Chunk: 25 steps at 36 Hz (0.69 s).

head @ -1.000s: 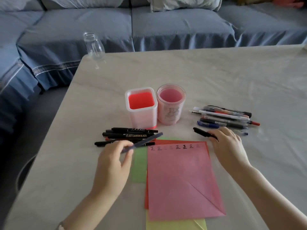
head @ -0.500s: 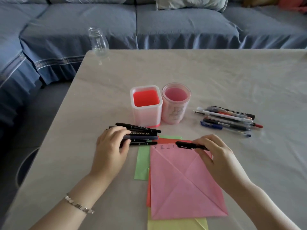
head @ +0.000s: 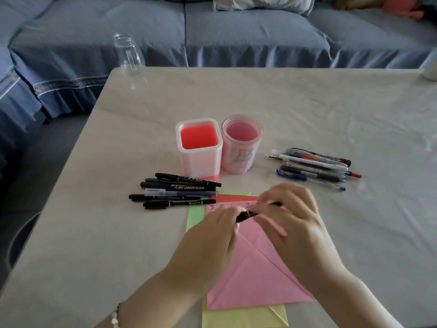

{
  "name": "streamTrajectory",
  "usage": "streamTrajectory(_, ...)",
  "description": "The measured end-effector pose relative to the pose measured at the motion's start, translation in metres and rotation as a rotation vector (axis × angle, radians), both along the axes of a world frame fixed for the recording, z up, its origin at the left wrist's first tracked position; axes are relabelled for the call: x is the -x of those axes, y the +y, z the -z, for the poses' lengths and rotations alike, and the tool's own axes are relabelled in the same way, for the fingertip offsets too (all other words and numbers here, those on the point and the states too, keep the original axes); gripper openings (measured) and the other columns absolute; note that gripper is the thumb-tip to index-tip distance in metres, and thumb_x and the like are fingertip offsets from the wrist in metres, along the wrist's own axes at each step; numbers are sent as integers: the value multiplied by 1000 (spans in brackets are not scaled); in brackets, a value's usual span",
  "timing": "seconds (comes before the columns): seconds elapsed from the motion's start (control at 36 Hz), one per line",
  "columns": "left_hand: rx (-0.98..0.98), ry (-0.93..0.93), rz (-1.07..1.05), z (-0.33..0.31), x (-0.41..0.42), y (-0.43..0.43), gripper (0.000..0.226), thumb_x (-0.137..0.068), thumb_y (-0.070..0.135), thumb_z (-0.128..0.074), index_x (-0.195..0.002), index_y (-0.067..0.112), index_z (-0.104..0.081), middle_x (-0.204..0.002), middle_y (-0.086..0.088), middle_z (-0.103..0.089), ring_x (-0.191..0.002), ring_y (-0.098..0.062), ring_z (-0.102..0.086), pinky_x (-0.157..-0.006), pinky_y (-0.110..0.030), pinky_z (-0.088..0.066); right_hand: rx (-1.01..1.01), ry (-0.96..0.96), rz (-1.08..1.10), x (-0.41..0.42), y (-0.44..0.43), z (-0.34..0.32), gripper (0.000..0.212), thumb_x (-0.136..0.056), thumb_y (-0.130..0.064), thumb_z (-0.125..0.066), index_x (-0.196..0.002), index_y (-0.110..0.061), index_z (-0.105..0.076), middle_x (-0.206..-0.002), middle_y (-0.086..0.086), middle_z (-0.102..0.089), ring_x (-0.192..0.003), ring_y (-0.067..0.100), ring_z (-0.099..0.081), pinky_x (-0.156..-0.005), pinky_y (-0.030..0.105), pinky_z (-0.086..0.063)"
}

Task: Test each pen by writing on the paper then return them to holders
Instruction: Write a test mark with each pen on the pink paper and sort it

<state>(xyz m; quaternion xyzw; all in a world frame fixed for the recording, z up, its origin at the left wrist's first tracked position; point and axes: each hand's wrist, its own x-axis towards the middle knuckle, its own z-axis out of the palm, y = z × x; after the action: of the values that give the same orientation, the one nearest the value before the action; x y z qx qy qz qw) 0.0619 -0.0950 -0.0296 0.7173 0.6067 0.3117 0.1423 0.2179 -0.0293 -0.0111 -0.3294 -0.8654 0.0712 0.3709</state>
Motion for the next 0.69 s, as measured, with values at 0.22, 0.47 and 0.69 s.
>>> streamTrajectory(0.22,86,-201,-8,-7,-9,-1,25,-96,49,-33,-105,31,-49,-73,20,-50,-63,1,-47,-53,-13,-32,1114,675,219,10,-12,-10,40,-62,-49,-63,-83,-20,-46,-50,-3,-48,-45,8,-40,-42,17,-34)
streamTrajectory(0.47,114,-277,128,-9,-17,2,27,-94,33,-31,-102,19,-52,-87,11,-59,-77,-5,-55,-68,-24,-43,1162,674,202,27,-16,0,49,-89,-20,-57,-43,-23,-40,-36,-10,-33,-37,8,-29,-40,20,-27)
streamTrajectory(0.69,186,-329,211,-12,-3,-1,25,-91,53,-33,-100,36,-49,-72,3,-64,-62,-15,-57,-64,-33,-46,1092,639,4,23,-16,-5,38,-81,-22,-52,-47,-25,-37,-37,-7,-34,-36,8,-29,-40,16,-28)
